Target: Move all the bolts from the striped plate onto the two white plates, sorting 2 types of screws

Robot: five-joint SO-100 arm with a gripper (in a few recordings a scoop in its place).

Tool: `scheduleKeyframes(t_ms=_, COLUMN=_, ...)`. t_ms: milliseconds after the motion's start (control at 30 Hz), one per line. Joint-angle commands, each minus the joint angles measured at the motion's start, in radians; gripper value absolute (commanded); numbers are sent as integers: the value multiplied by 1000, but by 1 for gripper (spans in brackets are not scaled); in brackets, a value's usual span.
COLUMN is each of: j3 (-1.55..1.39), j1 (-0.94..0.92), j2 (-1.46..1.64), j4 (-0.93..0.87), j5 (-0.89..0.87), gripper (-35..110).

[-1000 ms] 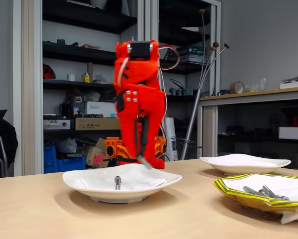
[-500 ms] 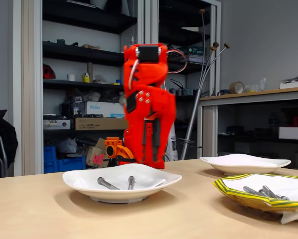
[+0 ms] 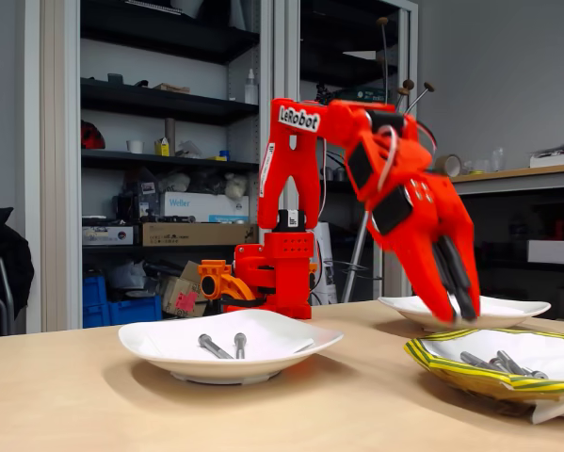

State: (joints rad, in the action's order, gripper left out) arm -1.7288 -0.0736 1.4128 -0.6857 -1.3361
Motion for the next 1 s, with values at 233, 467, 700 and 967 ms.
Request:
scheduleKeyframes(t_ms=233, j3=216, j1=-26, j2=-155, j4=20, j5=52, gripper=9)
scheduleKeyframes(t_ms=467, j3=330, j1=-17, j2=-273, j4=26, j5=55, gripper=9)
scheduleKeyframes(t_ms=700, j3=411, j1=-12, j2=-362, j4=32, j5=58, gripper=8)
scheduleKeyframes(t_ms=967, j3=471, j1=-9, j2=-442, j4=64, j5=48, gripper=8)
